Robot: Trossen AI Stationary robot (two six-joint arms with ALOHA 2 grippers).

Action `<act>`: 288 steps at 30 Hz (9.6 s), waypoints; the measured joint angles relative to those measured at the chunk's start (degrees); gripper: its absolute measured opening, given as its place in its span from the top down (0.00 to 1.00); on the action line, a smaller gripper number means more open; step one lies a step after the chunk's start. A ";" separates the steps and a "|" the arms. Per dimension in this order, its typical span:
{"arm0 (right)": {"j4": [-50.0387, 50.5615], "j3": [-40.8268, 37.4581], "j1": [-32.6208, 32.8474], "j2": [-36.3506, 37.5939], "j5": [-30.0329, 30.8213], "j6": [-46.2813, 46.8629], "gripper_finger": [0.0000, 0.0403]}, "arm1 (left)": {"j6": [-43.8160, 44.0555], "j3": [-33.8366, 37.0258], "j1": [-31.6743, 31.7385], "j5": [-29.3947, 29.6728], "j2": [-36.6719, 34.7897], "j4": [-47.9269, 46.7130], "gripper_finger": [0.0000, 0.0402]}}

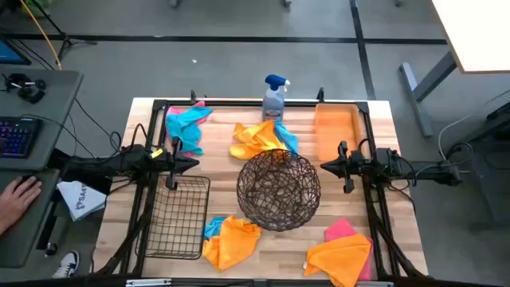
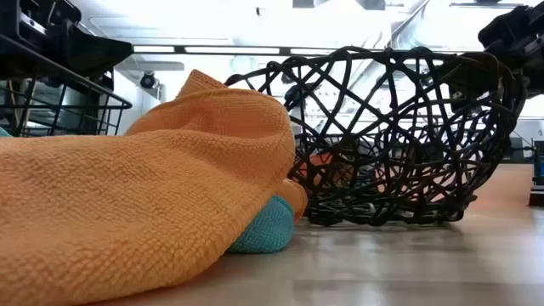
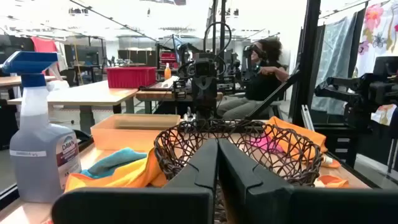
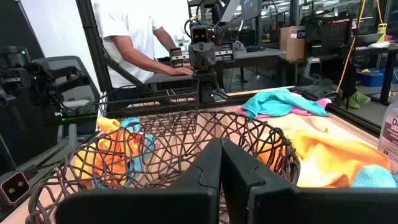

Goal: Sort microfiber towel by color & place in baskets

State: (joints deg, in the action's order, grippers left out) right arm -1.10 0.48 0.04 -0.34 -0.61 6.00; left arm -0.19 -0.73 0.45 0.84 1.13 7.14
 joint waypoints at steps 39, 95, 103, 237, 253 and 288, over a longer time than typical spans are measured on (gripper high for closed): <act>0.00 0.00 -0.01 0.00 -0.01 0.00 1.00 | 0.00 0.01 0.00 0.00 0.00 -0.01 1.00; -0.01 0.01 0.01 -0.02 -0.01 0.00 1.00 | 0.00 0.01 0.01 0.00 0.00 0.00 1.00; 0.00 0.01 -0.01 0.00 0.00 0.00 1.00 | 0.00 0.00 0.00 0.00 0.00 0.00 1.00; 0.00 0.01 -0.01 -0.02 -0.01 0.00 1.00 | 48.17 -58.78 34.70 19.90 76.27 -85.93 0.46; 0.00 0.01 0.01 -0.02 0.00 0.00 1.00 | 53.27 -37.25 44.99 16.16 73.02 -53.49 0.45; 0.00 0.01 0.00 -0.01 -0.01 0.00 1.00 | 35.50 -43.93 34.89 11.54 38.14 -38.71 1.00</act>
State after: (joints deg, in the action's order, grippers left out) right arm -1.10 0.49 0.05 -0.35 -0.62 6.00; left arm 35.31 -44.66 35.34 12.39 39.27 -31.58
